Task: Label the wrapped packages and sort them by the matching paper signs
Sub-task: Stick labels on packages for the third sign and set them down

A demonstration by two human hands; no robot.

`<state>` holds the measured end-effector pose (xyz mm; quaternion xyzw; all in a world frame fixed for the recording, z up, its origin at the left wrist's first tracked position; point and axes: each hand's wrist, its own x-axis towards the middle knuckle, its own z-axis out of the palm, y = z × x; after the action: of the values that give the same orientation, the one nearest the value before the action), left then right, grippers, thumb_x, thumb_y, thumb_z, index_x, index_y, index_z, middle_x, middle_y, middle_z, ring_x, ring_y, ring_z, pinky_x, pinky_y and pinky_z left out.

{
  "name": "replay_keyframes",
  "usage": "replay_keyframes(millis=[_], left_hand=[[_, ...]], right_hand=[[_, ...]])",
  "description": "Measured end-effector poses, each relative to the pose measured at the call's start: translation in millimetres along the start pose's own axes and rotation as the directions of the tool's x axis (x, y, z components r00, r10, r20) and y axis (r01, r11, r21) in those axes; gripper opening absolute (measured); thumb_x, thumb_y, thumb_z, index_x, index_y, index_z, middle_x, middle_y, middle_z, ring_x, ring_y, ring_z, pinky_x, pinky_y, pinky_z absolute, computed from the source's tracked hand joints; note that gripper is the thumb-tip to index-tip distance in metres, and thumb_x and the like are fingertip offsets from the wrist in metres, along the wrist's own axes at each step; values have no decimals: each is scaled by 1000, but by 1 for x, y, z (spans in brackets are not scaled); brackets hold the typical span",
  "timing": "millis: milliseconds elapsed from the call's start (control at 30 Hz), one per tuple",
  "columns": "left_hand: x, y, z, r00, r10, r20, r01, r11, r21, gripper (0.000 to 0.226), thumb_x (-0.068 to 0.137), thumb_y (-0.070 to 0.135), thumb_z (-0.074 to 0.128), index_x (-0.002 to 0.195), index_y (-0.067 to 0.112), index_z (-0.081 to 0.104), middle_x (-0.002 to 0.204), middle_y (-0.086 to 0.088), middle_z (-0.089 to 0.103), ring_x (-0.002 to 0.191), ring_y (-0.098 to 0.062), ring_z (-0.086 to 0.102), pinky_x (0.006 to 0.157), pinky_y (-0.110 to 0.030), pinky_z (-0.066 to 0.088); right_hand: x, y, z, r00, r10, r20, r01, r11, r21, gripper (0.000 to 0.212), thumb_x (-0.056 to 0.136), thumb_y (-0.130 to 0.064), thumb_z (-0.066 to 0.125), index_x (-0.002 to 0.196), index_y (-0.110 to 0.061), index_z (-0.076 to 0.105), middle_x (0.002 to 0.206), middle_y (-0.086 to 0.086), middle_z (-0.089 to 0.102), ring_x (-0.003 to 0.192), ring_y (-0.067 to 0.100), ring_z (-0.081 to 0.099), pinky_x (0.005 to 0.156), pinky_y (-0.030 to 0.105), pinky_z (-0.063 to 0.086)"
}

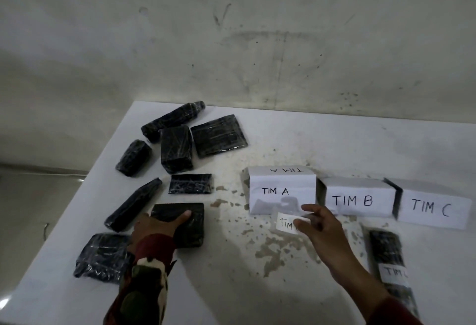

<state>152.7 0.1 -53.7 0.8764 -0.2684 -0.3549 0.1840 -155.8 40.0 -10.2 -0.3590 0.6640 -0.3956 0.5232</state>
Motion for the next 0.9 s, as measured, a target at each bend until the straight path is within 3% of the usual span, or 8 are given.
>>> replay_keyframes(millis=[100, 233, 400, 500, 600, 700, 833, 900], left_hand=[[-3, 3, 0, 1000, -5, -22, 6, 997, 78, 117, 38, 66, 81, 129, 2, 44, 131, -19, 50, 119, -39, 48, 101, -53, 39], [-7, 7, 4, 997, 76, -27, -77, 995, -63, 104, 51, 43, 87, 130, 4, 34, 135, -22, 43, 120, -40, 45, 99, -48, 41], [-21, 10, 8, 991, 136, 17, -131, 977, -169, 79, 58, 35, 85, 115, 12, 35, 125, -23, 50, 91, -29, 50, 78, -36, 40], [-41, 10, 21, 969, 238, 70, -211, 940, -267, 83, 64, 33, 82, 132, 24, 36, 135, -17, 46, 114, -34, 49, 93, -37, 40], [-67, 14, 34, 940, 331, 86, -272, 875, -401, 48, 69, 24, 79, 110, 24, 54, 114, -12, 58, 100, -27, 54, 86, -30, 44], [-93, 18, 47, 914, 376, 153, -236, 800, -552, 24, 73, 12, 75, 83, 24, 56, 88, -3, 62, 83, -23, 58, 64, -23, 45], [-118, 26, 65, 896, 371, 244, -117, 728, -675, 19, 76, 11, 70, 84, 22, 58, 91, -10, 63, 82, -26, 62, 64, -28, 49], [-131, 32, 77, 888, 372, 270, -88, 715, -694, 17, 76, 11, 70, 85, 21, 59, 91, -12, 64, 82, -28, 63, 66, -31, 51]], right_hand=[[-2, 0, -2, 1000, -4, -12, 4, 1000, 1, 30, 80, -3, 65, 88, -30, 56, 98, 8, 62, 90, 20, 62, 61, 21, 45], [-6, 2, -7, 999, 0, -33, 0, 1000, 1, 28, 80, -3, 65, 89, -28, 56, 94, 4, 61, 84, 13, 60, 60, 20, 43], [-11, 2, -14, 999, 5, -41, -4, 1000, 24, 29, 80, 0, 64, 96, -23, 58, 91, 2, 61, 79, 7, 60, 52, 6, 44], [-13, -1, -19, 1000, 14, -28, -13, 999, 47, 29, 81, 1, 63, 101, -19, 58, 96, 7, 63, 81, 11, 62, 60, 15, 46], [-17, -8, -23, 1000, 8, -3, -8, 996, 89, 30, 81, -1, 64, 94, -28, 58, 98, 6, 65, 84, 15, 64, 59, 17, 47], [-22, -15, -28, 999, -4, 45, -1, 993, 114, 29, 81, -4, 65, 93, -30, 59, 97, 5, 68, 81, 12, 67, 52, 12, 47], [-32, -17, -38, 997, -14, 82, 5, 994, 111, 29, 80, -7, 66, 97, -29, 59, 94, 23, 63, 78, 20, 63, 58, 24, 46], [-36, -17, -47, 995, -21, 98, 9, 993, 119, 30, 80, -6, 66, 98, -28, 59, 89, 15, 66, 74, 16, 67, 57, 21, 49]])
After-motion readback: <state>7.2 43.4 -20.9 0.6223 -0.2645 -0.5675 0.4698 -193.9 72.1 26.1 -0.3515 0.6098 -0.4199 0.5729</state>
